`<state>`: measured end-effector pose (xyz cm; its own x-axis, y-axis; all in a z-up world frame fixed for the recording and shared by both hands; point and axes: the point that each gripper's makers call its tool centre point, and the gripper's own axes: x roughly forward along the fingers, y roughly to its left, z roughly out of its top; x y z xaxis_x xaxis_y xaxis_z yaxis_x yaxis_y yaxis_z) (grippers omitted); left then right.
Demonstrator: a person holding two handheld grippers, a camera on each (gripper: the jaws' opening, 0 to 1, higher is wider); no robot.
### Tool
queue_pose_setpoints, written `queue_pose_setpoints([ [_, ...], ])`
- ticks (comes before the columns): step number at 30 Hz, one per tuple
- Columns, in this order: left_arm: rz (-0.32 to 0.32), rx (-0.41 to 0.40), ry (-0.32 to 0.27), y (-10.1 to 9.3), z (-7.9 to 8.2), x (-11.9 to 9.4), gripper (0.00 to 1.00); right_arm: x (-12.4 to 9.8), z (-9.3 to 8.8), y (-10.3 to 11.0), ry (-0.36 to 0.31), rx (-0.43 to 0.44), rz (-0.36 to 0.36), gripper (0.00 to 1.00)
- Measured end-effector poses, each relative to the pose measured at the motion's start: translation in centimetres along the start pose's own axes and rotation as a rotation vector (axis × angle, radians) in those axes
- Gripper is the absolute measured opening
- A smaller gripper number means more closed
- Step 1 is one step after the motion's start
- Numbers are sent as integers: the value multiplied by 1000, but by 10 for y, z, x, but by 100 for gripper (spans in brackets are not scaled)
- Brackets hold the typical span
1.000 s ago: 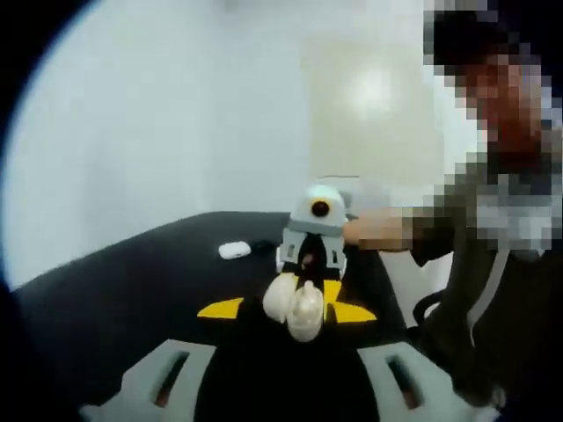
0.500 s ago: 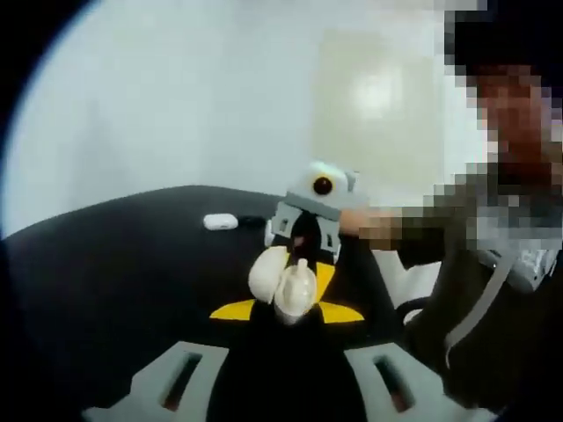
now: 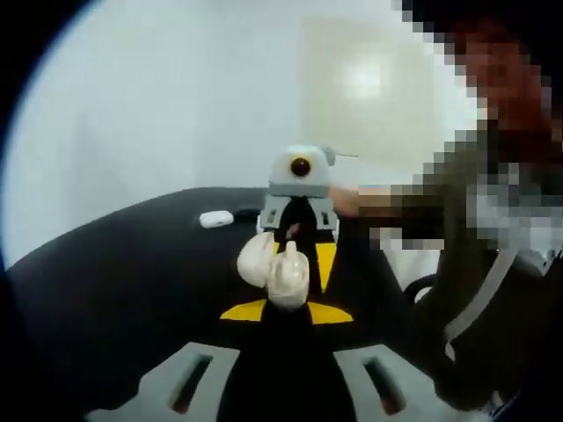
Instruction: Pick up three earphones and place each one into its charging case using tactile feedback, ensure that each earphone is properly inserted and securely positioned inside the case.
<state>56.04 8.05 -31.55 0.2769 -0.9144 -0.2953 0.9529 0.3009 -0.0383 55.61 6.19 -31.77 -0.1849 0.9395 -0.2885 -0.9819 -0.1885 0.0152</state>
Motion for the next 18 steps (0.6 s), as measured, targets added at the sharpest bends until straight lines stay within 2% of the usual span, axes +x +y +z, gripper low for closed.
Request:
queue_pose_setpoints([
  [1, 20, 17, 19, 3, -3, 0, 0, 0, 0, -1, -1, 13, -2, 26],
  [3, 30, 40, 42, 2, -8, 2, 0, 0, 2, -2, -14, 23, -6, 22],
  [5, 26, 53, 31, 1, -6, 1, 1, -1, 3, -1, -16, 32, 0, 22],
  [7, 19, 45, 15, 2, -4, 1, 8, -1, 3, 0, -17, 35, 1, 22],
  [10, -37, -15, -70, -3, 9, -1, 20, -1, 3, 1, -17, 25, 3, 22],
  [12, -57, -63, -68, -1, 7, -3, 28, -1, 3, 2, -18, 17, 4, 22],
  [15, -75, -40, -55, -1, 5, -1, 43, -2, 3, 3, -19, -8, 3, 22],
  [16, -99, -17, -74, -4, 10, -3, 46, -2, 4, 2, -19, -9, 3, 22],
  [18, -112, 7, -95, -7, 19, -8, 47, -5, 4, 7, -19, 28, 35, 22],
])
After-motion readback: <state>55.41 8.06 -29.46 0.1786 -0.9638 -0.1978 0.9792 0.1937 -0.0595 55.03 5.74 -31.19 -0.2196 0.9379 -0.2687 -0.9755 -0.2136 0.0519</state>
